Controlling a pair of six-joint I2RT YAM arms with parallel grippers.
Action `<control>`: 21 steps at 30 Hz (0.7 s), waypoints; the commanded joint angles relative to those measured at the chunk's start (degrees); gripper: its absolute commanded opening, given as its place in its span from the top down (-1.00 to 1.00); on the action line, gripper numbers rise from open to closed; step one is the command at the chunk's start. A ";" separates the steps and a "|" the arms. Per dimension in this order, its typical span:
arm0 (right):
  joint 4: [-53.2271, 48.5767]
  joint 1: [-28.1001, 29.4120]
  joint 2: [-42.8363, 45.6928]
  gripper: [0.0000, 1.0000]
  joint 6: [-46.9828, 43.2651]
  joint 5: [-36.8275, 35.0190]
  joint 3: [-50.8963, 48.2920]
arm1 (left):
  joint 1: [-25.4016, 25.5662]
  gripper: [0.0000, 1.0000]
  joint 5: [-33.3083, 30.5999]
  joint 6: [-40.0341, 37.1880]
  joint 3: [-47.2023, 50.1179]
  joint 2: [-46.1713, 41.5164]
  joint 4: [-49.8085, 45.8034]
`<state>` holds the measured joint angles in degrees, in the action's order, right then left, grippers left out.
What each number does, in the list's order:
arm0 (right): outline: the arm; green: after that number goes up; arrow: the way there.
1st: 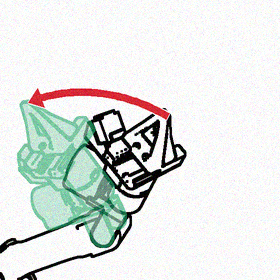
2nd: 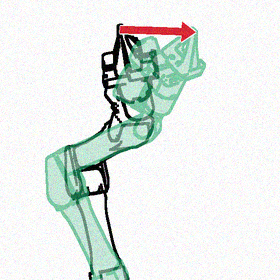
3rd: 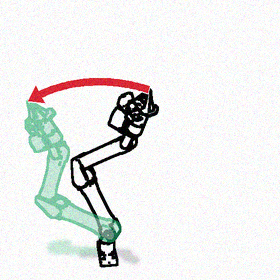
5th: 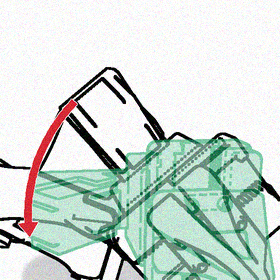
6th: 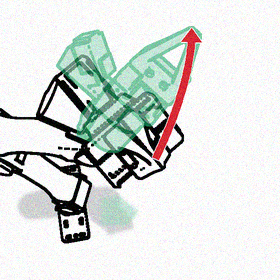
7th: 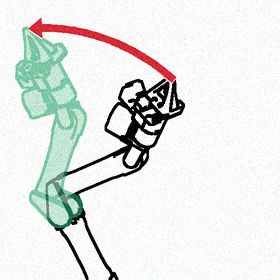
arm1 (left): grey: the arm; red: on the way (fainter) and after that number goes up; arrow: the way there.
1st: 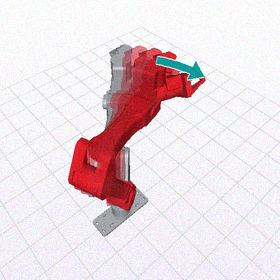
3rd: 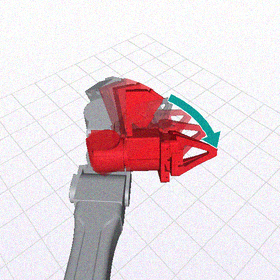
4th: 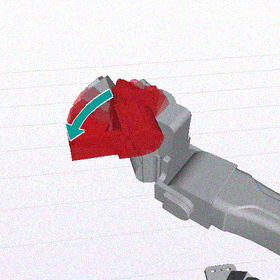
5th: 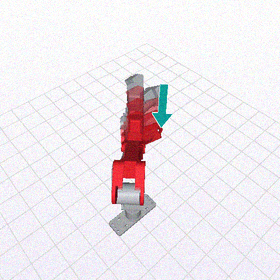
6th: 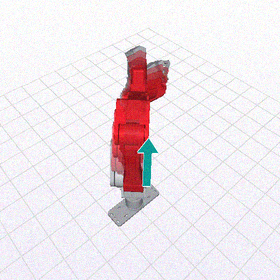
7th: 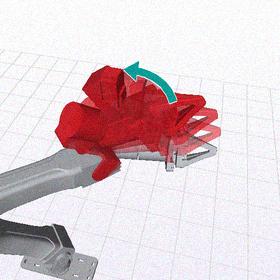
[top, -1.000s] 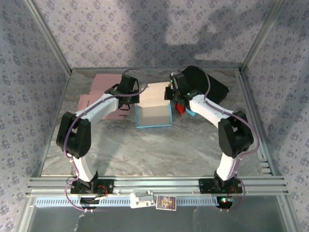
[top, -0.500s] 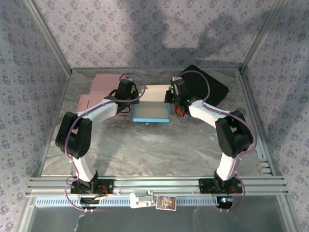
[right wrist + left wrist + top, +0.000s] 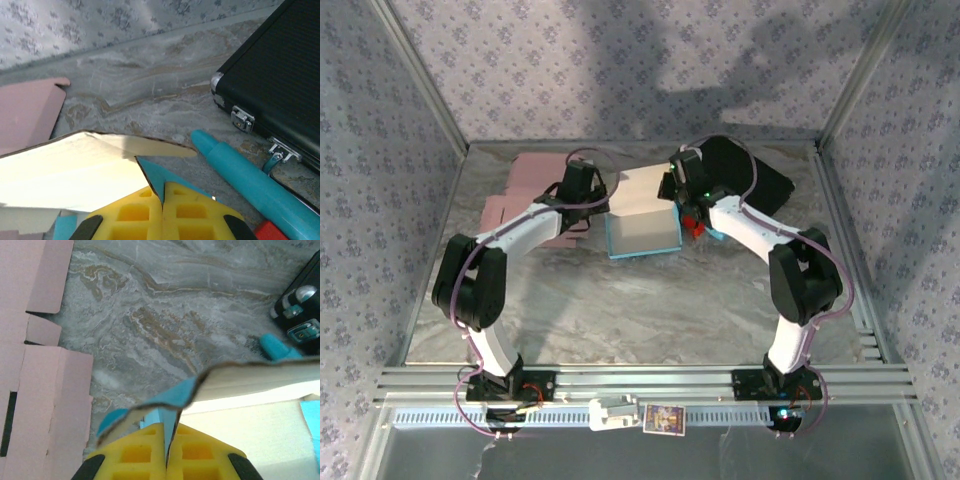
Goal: Fold the paper box
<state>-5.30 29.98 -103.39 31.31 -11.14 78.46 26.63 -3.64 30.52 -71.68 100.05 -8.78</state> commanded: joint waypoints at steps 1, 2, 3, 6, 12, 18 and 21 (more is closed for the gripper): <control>-2.48 1.99 -2.54 1.00 7.07 -0.04 2.81 | 1.05 1.00 4.02 3.44 -6.72 2.09 -4.43; -2.49 2.03 -2.90 1.00 7.82 -0.28 3.18 | 1.14 1.00 3.67 3.64 -8.33 2.74 -6.30; -2.14 2.02 -3.16 1.00 8.14 -0.22 3.29 | 1.14 1.00 3.51 3.58 -9.33 3.26 -7.23; -2.33 2.04 -4.17 1.00 8.28 -0.02 3.16 | 1.09 1.00 2.61 2.55 -9.58 4.01 -7.64; 2.75 2.22 -2.81 1.00 8.26 1.15 -3.04 | 1.23 1.00 3.64 2.52 -3.44 2.82 -1.03; 4.90 2.79 -1.00 1.00 7.65 1.12 -6.60 | 1.88 1.00 4.38 1.98 3.25 -0.01 6.06; 5.45 3.18 -0.02 1.00 7.67 1.01 -8.24 | 2.34 1.00 4.21 1.57 6.16 -1.48 8.75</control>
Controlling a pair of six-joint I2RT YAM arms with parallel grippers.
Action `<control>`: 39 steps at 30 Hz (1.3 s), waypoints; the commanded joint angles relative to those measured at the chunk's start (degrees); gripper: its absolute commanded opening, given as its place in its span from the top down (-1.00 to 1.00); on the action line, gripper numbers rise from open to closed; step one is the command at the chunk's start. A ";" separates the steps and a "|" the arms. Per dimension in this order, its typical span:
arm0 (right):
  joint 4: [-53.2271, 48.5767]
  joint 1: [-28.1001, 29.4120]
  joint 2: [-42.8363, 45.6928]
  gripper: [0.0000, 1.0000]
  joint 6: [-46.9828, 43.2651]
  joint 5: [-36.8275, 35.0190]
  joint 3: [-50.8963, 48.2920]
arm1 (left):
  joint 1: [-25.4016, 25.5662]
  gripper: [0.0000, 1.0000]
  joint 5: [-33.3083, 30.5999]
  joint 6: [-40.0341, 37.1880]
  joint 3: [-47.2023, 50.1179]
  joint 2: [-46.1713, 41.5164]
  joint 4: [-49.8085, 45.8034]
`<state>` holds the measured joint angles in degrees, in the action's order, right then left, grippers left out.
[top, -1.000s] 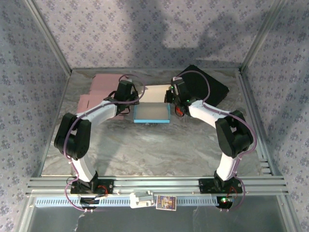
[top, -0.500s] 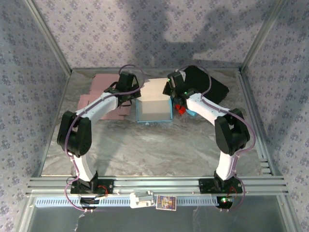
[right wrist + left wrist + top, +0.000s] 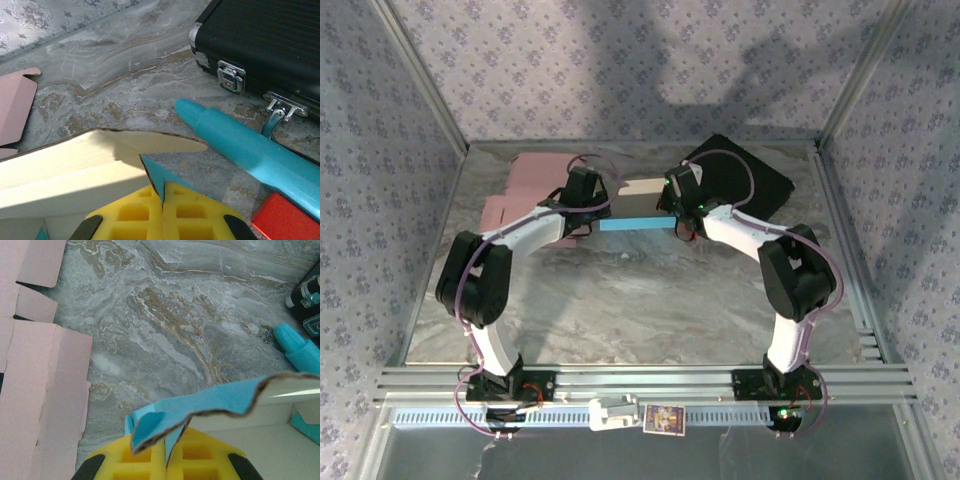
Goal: Fold the paper box
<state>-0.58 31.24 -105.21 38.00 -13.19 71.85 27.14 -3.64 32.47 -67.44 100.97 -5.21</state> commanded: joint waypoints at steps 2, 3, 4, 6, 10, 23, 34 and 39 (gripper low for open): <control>0.23 2.25 2.24 1.00 0.21 3.25 -1.98 | 2.27 1.00 4.08 -0.94 3.16 -3.04 5.82; -0.52 2.45 2.44 1.00 0.02 3.02 -1.90 | 2.45 1.00 4.08 -1.29 3.57 -3.14 5.76; -1.47 2.48 2.66 1.00 -0.08 2.87 -1.81 | 2.66 1.00 3.70 -1.68 3.84 -3.29 5.22; -4.07 2.44 3.12 0.92 0.52 2.70 -1.36 | 3.09 1.00 3.02 -2.35 4.39 -3.47 4.39; -10.75 2.58 5.12 0.49 3.29 3.16 -0.39 | 3.99 1.00 1.07 -3.02 6.24 -4.18 3.89; -25.73 3.16 17.35 -0.21 29.59 12.76 0.04 | 6.61 1.00 -5.12 -4.17 6.81 -4.36 2.19; -40.65 4.88 20.37 -0.27 43.77 12.63 6.85 | 7.98 1.00 -8.00 -2.11 6.96 -4.29 2.14; -40.31 3.91 22.84 -0.28 45.19 12.02 3.69 | 8.67 1.00 -8.26 -2.41 6.83 -4.42 1.99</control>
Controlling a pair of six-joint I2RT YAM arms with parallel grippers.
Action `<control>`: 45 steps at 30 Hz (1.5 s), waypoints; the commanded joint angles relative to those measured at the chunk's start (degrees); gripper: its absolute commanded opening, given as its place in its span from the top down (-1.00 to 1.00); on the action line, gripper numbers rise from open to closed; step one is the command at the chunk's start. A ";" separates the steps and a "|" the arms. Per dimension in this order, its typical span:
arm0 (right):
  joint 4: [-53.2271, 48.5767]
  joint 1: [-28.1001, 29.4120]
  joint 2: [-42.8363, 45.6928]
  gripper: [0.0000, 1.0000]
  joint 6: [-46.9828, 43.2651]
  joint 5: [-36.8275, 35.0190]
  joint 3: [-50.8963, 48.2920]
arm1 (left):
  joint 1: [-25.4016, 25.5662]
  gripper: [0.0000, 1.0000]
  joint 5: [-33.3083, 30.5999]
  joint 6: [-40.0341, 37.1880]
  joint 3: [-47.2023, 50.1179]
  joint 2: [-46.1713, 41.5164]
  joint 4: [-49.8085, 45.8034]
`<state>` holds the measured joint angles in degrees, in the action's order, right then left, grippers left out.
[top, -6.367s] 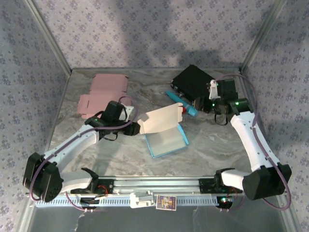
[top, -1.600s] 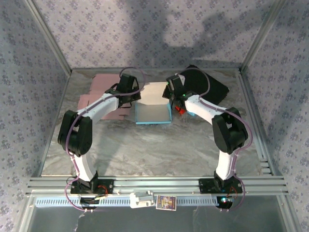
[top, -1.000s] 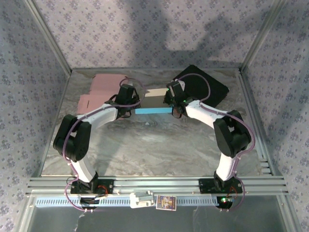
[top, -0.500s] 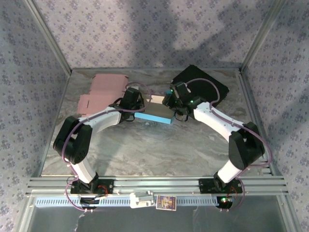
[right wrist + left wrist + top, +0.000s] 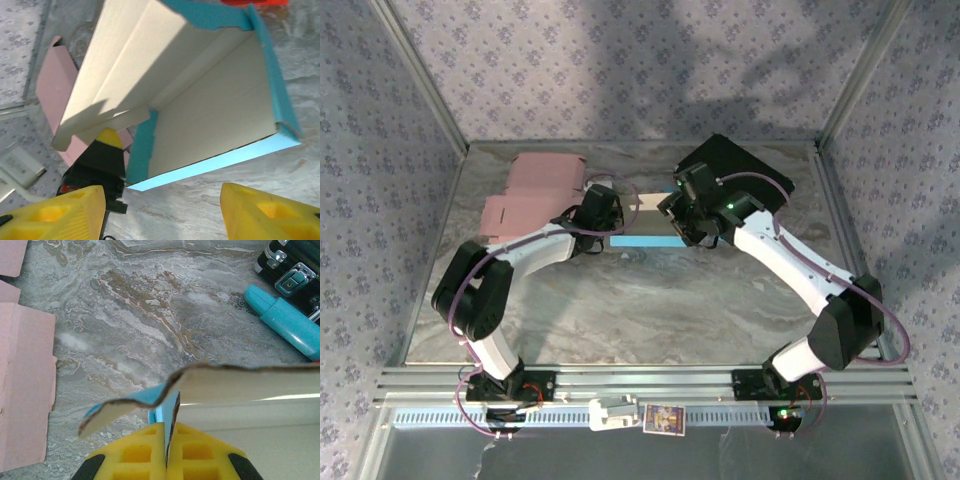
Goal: Fold the paper box
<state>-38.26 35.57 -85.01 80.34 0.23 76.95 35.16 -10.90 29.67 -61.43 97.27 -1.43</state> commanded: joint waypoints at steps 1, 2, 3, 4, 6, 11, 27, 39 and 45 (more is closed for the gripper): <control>-1.59 -0.42 3.07 -0.29 3.86 -1.61 -1.78 | 0.80 1.00 -1.31 0.30 0.80 -0.76 -2.05; -0.70 -0.35 3.17 -0.29 5.15 -1.63 -1.53 | 1.06 1.00 -1.59 0.21 0.78 -0.86 -2.26; -0.33 -0.12 2.92 -0.29 6.48 -1.78 -0.74 | 1.42 1.00 -2.07 0.27 0.80 -1.07 -2.47; -0.21 0.14 2.50 -0.28 7.93 -2.14 0.26 | 1.65 1.00 -2.53 0.30 0.95 -1.16 -2.59; -0.85 1.17 0.89 -0.26 11.80 -3.53 3.33 | 2.38 1.00 -4.09 0.54 0.98 -1.45 -3.10; -2.95 2.41 -5.28 -0.29 20.47 -3.40 11.85 | 4.36 1.00 -9.02 1.77 1.24 -2.15 -4.94; -7.92 0.05 -15.26 -0.27 28.05 1.86 18.23 | 9.25 1.00 -17.86 6.98 3.95 -4.18 -7.62; -5.61 -2.51 -18.82 -0.08 26.35 6.89 17.70 | 10.40 1.00 -19.35 7.33 4.34 -4.50 -7.87; -3.58 -3.20 -19.22 0.04 25.85 8.08 15.77 | 10.68 1.00 -19.43 6.86 4.43 -4.55 -7.73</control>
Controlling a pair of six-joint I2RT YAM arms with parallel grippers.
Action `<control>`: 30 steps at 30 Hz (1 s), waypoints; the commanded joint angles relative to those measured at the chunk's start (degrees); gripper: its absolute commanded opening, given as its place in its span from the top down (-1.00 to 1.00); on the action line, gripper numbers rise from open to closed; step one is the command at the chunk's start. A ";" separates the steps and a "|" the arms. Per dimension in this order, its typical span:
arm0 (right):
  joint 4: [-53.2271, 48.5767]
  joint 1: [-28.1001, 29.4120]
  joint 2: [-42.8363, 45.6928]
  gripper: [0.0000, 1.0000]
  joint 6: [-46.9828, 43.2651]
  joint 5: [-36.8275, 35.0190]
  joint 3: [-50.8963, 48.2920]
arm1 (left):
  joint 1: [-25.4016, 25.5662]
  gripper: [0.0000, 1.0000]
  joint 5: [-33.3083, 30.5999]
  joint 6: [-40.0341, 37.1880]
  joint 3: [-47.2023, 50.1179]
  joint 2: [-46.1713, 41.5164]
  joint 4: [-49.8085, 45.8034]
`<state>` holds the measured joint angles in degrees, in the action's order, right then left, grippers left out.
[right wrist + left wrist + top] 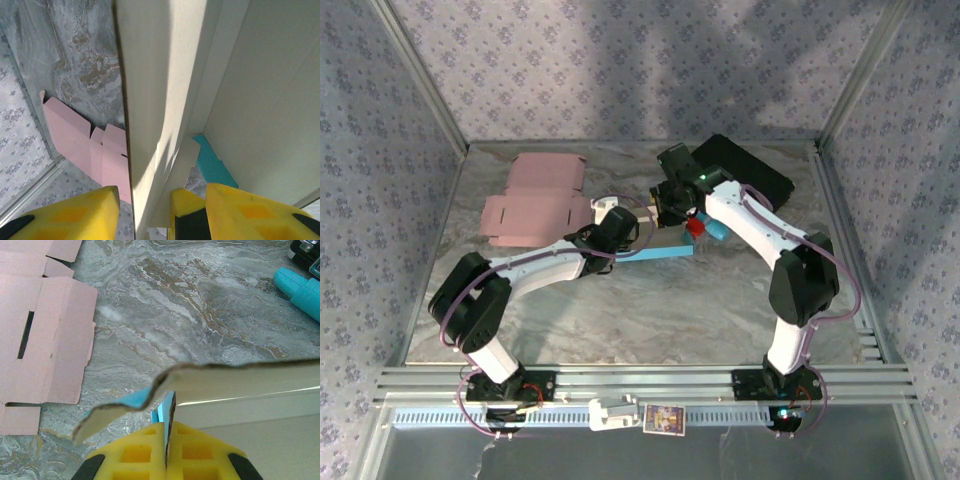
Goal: Fold the paper box
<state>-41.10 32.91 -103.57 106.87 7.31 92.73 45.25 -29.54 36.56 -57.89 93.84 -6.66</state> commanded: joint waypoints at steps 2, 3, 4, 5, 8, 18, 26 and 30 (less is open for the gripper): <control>-0.59 -0.88 -0.85 0.13 -1.00 1.12 0.25 | 0.59 1.00 -0.69 -0.01 0.94 -1.11 -2.47; -0.68 -0.95 -0.93 0.19 -1.18 1.28 0.41 | 0.65 1.00 -0.61 0.00 1.02 -1.17 -2.47; -0.88 -0.98 -0.95 0.22 -1.27 1.28 0.52 | 0.66 1.00 -0.57 0.02 1.11 -1.14 -2.49; -1.16 -0.91 -1.02 0.23 -1.27 1.43 0.61 | 0.68 1.00 -0.59 0.04 1.25 -1.20 -2.49; -1.09 -0.91 -1.20 0.30 -1.16 2.43 -0.34 | 0.76 1.00 -0.69 -0.04 1.34 -1.26 -2.56; 0.22 -1.27 -1.62 0.66 -0.84 3.16 -1.93 | 0.75 1.00 -0.44 -0.70 1.73 -1.70 -2.29; 1.02 -1.18 -1.04 0.99 -0.38 4.49 -5.01 | 0.80 0.39 2.09 1.36 0.57 -4.23 -6.31; 1.36 -1.20 -0.08 1.00 -0.32 4.64 -6.06 | 0.71 0.10 4.88 4.27 1.76 -8.65 -8.79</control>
<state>-36.03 31.62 -103.74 106.26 11.86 88.84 45.56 -26.83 38.50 -56.75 89.69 -11.94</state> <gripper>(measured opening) 0.061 0.433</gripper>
